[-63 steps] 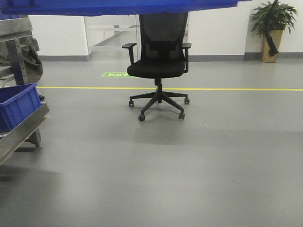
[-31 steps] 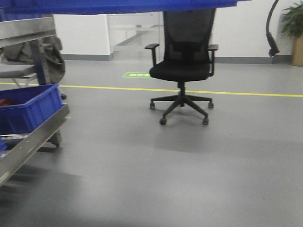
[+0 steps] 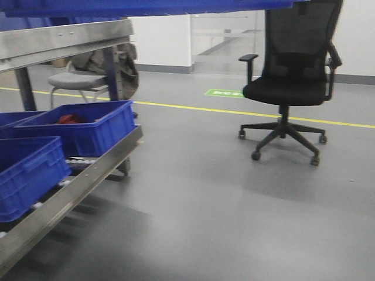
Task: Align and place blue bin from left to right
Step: 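Hold the bin with both grippers while driving across the floor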
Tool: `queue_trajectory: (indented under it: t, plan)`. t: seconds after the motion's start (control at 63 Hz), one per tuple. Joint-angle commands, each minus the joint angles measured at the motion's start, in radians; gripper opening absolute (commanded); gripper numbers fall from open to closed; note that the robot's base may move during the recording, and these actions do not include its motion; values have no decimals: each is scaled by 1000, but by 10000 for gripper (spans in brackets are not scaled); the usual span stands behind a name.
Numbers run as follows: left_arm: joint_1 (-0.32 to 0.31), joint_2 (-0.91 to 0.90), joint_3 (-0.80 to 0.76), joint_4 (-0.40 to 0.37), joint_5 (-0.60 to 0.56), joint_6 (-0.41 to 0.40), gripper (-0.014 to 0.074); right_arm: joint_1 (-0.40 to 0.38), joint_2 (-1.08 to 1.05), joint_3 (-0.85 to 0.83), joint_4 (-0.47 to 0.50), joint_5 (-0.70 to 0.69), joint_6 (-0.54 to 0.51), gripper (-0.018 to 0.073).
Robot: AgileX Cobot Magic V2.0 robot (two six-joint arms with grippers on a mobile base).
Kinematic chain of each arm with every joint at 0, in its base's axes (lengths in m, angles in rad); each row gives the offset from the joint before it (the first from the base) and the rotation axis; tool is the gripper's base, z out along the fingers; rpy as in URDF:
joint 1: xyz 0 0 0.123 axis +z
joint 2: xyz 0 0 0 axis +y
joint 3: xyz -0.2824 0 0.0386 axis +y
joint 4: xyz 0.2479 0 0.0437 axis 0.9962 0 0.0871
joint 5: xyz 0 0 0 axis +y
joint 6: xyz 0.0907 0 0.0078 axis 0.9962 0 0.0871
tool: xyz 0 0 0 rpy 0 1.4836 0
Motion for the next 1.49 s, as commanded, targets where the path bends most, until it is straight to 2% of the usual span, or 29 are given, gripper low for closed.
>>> queue_trajectory:
  t: [0.0, 1.477]
  plan:
    - [-30, -29, -23, -217, -587, 2, -111, 31, -23, -19, 120, -106, -36, -154]
    - [-30, -29, -23, -217, -591, 2, -111, 31, -23, -19, 120, -106, -36, -154]
